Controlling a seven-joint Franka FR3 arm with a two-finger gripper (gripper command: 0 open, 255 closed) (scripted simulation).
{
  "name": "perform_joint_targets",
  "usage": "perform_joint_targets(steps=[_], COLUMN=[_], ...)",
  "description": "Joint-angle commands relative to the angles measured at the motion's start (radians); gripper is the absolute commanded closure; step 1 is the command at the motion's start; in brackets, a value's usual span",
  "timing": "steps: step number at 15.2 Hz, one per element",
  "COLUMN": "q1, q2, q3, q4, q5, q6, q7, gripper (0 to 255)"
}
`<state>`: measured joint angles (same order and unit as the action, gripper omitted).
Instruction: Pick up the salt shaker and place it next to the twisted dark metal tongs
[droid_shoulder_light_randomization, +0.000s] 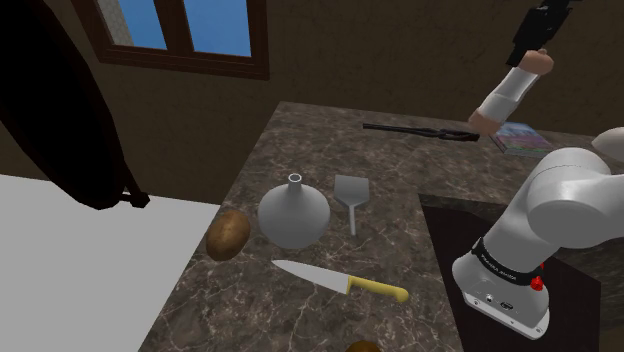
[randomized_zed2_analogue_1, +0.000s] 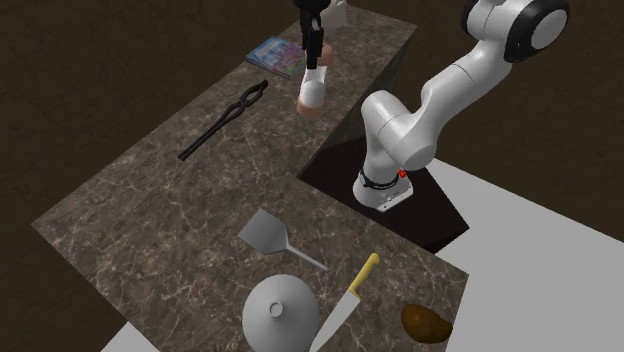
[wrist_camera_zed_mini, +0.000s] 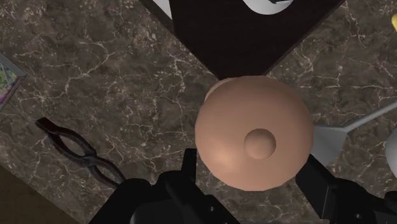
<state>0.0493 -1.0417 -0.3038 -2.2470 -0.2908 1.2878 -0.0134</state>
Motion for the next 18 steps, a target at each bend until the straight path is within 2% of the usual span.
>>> perform_joint_targets(steps=[1, 10, 14, 18], q1=[0.000, 0.043, 0.086, 0.152], q2=[0.016, 0.142, 0.216, 0.299], q3=[-0.057, -0.297, -0.415, -0.550], q4=[0.020, 0.184, 0.284, 0.404], q5=[-0.046, -0.190, -0.230, -0.253], q6=[0.010, 0.056, 0.079, 0.102], q7=[-0.050, -0.250, -0.341, -0.435], gripper=[255, 255, 255, 255])
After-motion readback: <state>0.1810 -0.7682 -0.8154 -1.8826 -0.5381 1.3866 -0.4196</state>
